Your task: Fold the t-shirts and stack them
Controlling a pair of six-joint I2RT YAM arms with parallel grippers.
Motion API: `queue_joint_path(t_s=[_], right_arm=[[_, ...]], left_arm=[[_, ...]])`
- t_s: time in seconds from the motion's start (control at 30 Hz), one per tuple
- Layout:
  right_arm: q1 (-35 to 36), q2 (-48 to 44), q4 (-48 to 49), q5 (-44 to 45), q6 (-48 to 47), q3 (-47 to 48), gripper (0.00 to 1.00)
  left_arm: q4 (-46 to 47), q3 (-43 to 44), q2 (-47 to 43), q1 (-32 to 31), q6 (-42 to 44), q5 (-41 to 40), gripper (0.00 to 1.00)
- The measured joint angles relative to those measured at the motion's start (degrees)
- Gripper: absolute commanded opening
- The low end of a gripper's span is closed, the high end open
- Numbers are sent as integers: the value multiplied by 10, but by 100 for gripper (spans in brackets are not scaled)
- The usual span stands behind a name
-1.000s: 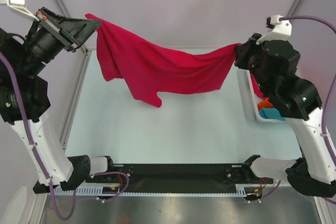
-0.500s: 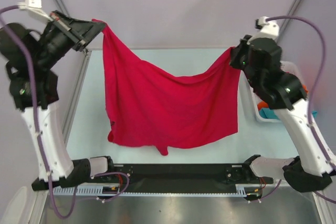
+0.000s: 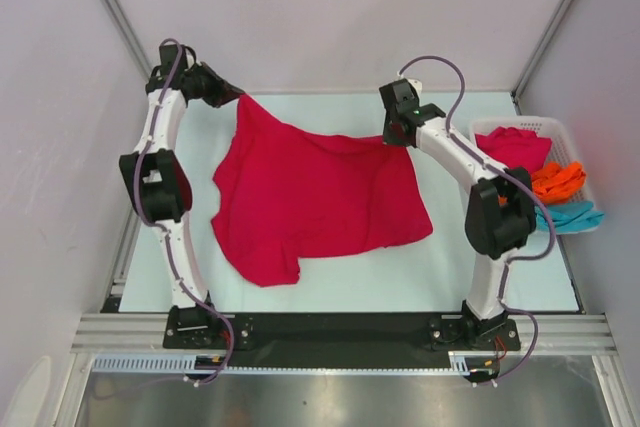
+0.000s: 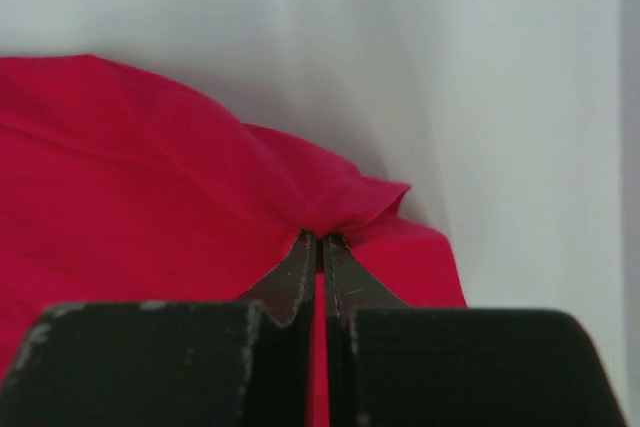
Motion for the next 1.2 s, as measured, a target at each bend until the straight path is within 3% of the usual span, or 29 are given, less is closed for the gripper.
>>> queue_joint_path(t_s=[0.1, 0.2, 0.6, 0.63, 0.7, 0.73, 0.77, 0.93, 1.2], right_arm=[[-10, 58, 6, -1, 0, 42, 0], [-19, 82, 14, 0, 0, 74, 0], [-70, 171, 38, 16, -5, 156, 0], [-75, 179, 37, 16, -5, 158, 0], [-88, 197, 33, 13, -4, 169, 1], [-94, 205, 31, 10, -4, 176, 15], [-99, 213, 29, 6, -4, 185, 28], [-113, 217, 26, -2, -2, 208, 60], [-113, 215, 24, -20, -5, 213, 60]], left_arm=[[-21, 92, 75, 0, 3, -3, 0], [-22, 142, 96, 1, 3, -3, 0], [-5, 159, 95, 2, 3, -2, 2], [-6, 159, 96, 2, 3, -1, 20], [-3, 159, 98, 2, 5, 3, 45], [-2, 159, 99, 2, 6, 5, 81], [0, 159, 99, 2, 6, 6, 99], [6, 153, 100, 2, 10, 9, 99], [8, 85, 90, -4, 28, 8, 100]])
